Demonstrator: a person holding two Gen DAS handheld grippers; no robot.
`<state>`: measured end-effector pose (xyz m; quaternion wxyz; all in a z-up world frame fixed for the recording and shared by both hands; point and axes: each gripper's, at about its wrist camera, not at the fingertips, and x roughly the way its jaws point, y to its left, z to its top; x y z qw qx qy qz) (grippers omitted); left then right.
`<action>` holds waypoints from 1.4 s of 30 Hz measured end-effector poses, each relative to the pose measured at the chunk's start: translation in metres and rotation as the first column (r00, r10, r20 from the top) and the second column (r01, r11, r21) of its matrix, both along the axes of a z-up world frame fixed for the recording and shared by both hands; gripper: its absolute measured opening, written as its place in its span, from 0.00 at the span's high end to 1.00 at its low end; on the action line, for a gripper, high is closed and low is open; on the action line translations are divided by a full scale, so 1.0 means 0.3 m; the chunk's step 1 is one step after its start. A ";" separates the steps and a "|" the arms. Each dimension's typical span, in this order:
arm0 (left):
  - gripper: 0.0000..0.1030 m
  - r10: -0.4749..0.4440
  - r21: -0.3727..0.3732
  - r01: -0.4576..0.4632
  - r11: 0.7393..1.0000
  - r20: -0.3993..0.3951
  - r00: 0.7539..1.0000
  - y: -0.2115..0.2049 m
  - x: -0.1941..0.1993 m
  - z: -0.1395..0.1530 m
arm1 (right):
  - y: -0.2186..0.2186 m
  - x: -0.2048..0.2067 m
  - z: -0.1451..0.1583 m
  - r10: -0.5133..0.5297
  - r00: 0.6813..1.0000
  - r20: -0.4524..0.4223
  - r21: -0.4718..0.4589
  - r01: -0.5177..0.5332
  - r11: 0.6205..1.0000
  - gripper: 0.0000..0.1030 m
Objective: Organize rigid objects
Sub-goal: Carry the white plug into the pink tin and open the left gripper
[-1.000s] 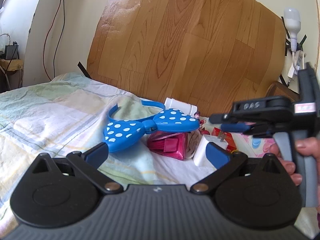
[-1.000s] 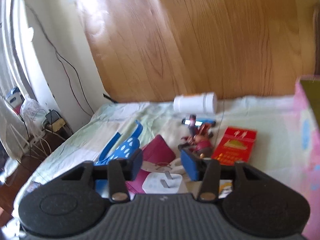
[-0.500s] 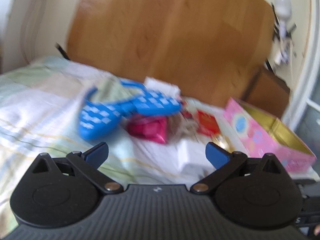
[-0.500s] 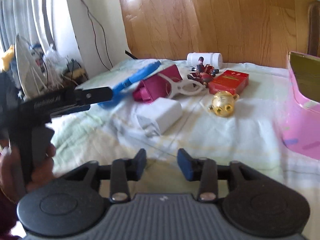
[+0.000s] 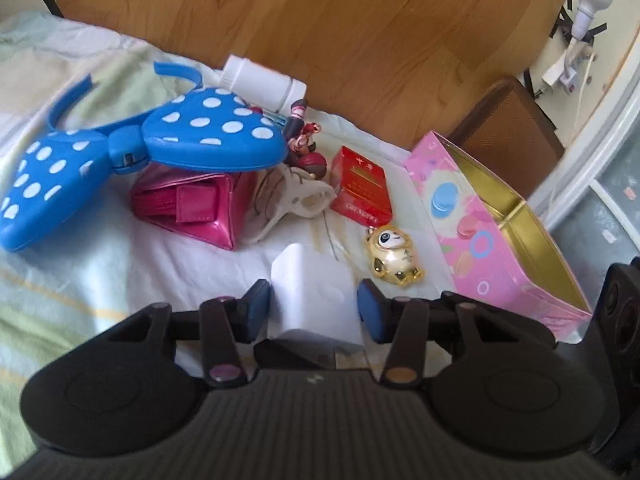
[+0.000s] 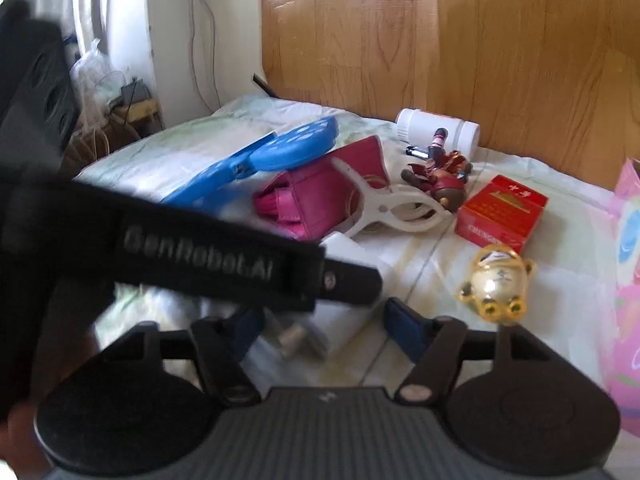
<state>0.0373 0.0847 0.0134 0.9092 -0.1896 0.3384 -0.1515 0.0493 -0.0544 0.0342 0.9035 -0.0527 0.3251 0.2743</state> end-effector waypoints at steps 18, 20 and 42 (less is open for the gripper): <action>0.52 -0.338 -0.026 0.353 0.935 0.229 0.913 -0.721 0.124 0.279 | -0.610 -0.148 0.165 -0.407 0.854 0.325 0.035 0.419 0.907 0.38; 0.52 -0.358 -0.024 0.371 0.928 0.213 0.909 -0.790 0.159 0.269 | -0.667 -0.119 0.149 -0.434 0.849 0.301 0.030 0.446 0.894 0.38; 0.42 -0.253 0.122 0.228 0.966 0.270 0.929 -0.542 -0.005 0.273 | -0.670 -0.257 0.123 -0.549 0.776 0.312 0.254 0.489 0.835 0.32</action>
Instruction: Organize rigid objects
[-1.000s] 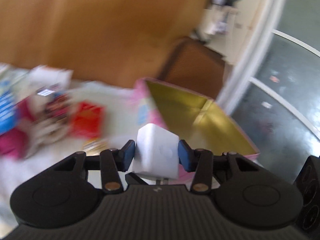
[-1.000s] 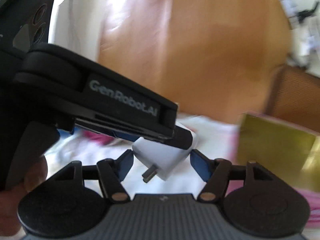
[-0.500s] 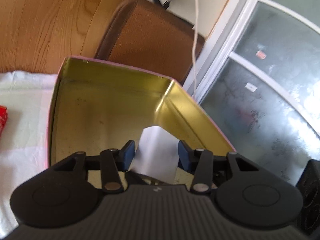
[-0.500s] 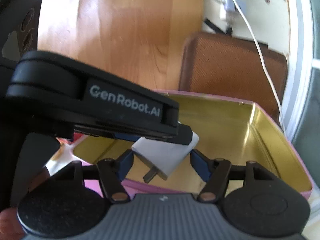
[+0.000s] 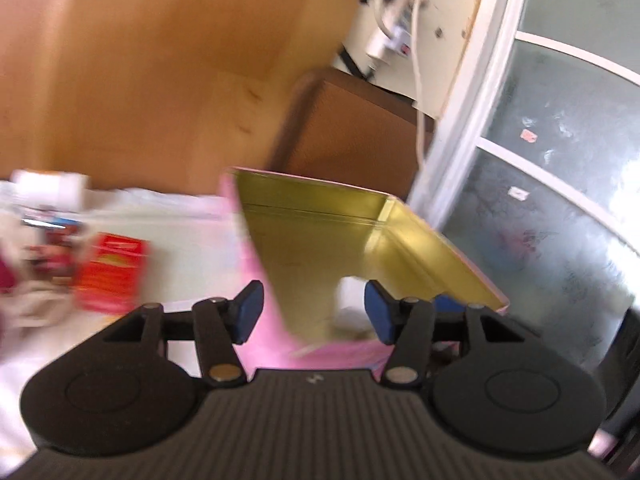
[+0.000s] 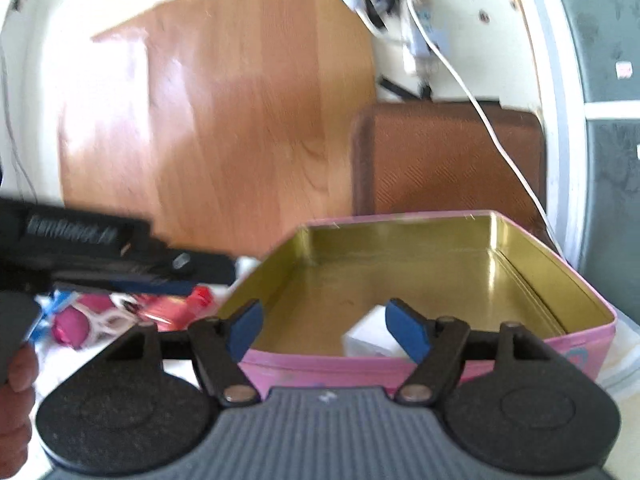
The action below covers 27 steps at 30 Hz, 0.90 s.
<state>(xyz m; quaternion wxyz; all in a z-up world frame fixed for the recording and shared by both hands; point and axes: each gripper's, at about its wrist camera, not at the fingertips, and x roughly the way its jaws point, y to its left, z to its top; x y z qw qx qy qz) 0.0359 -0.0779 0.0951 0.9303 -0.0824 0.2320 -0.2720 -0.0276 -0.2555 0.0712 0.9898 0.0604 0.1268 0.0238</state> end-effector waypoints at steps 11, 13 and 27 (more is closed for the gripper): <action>0.38 0.280 0.170 -0.287 0.943 0.068 0.958 0.381 -0.133 -0.143 | 0.336 -0.023 -0.004 0.189 0.982 0.029 -0.079 -0.186 0.979 0.40; 0.38 0.299 0.146 -0.301 0.942 0.036 0.954 0.421 -0.120 -0.167 | 0.377 -0.014 -0.019 0.195 0.981 0.015 -0.093 -0.193 0.977 0.40; 0.32 0.283 0.074 -0.284 0.956 0.023 0.959 0.455 -0.132 -0.211 | 0.423 -0.014 -0.057 0.118 0.993 -0.004 -0.119 -0.118 0.986 0.41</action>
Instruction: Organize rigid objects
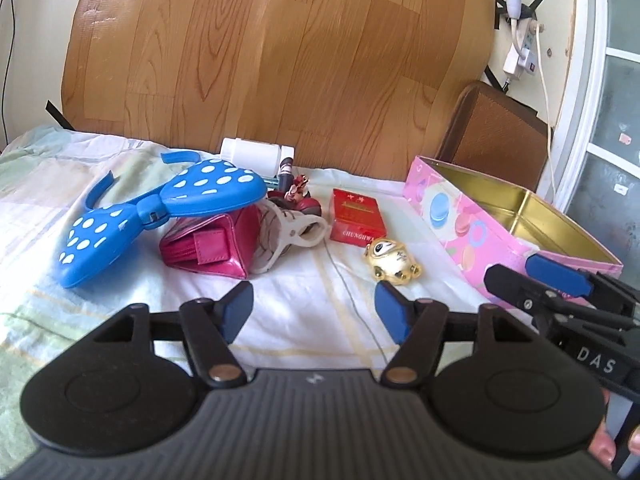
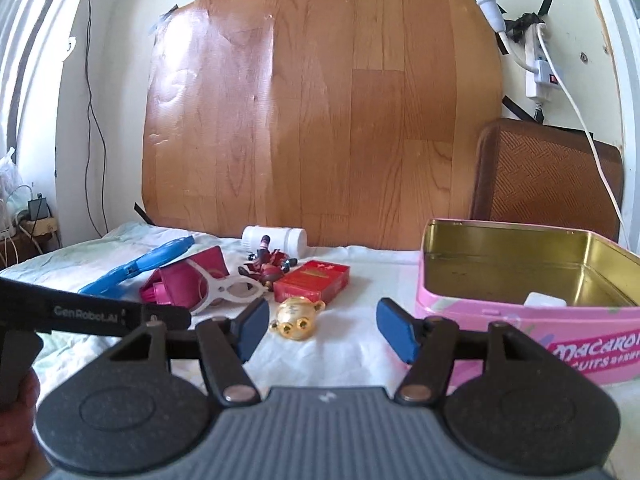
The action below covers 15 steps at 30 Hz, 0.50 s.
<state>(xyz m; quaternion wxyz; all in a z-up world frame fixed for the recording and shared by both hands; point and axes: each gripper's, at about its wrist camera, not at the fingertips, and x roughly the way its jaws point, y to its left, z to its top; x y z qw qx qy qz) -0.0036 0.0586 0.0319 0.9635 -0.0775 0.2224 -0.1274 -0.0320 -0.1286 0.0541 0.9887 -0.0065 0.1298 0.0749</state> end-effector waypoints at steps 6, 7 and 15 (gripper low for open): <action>0.32 -0.005 -0.004 0.005 1.000 0.005 1.000 0.000 0.000 0.000 | 0.009 0.001 -0.001 0.013 1.000 0.000 -0.026 -0.013 1.000 0.41; 0.32 -0.006 -0.002 0.006 1.000 0.007 1.000 -0.001 -0.001 0.000 | 0.011 0.001 -0.001 0.011 1.000 -0.002 -0.025 -0.011 1.000 0.41; 0.32 -0.008 0.014 0.008 1.000 0.019 1.000 -0.008 -0.006 0.003 | 0.013 0.002 0.003 0.009 1.000 -0.004 -0.029 -0.010 1.000 0.41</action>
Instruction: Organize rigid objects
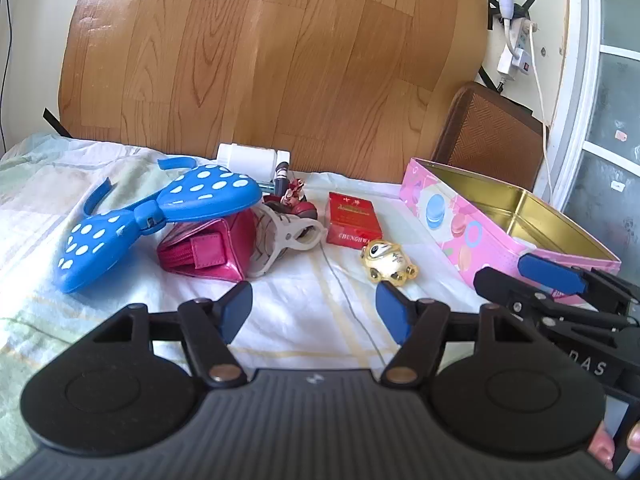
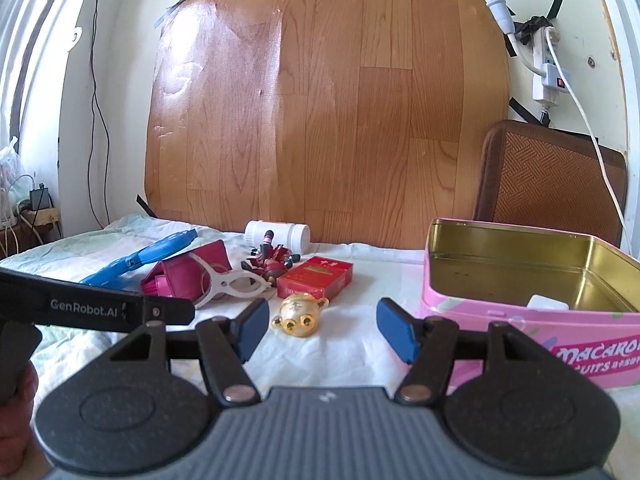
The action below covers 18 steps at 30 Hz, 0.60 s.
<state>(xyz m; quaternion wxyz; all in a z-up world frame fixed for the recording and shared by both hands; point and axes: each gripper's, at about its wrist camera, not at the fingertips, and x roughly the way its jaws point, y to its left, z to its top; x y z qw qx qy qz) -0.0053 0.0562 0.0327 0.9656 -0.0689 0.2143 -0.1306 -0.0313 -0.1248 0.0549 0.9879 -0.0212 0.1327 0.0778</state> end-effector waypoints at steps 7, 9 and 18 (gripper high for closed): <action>0.32 0.002 -0.003 -0.002 1.000 0.007 1.000 0.001 -0.003 0.001 | 0.009 0.004 0.003 -0.005 1.000 -0.005 -0.020 0.005 1.000 0.41; 0.32 0.000 -0.002 0.000 1.000 0.010 1.000 0.001 -0.005 0.001 | 0.014 0.003 0.002 -0.007 1.000 -0.004 -0.028 0.007 1.000 0.41; 0.31 -0.006 0.008 0.006 1.000 0.028 1.000 -0.005 -0.016 0.004 | 0.028 0.006 -0.002 -0.020 1.000 -0.006 -0.050 0.019 0.999 0.41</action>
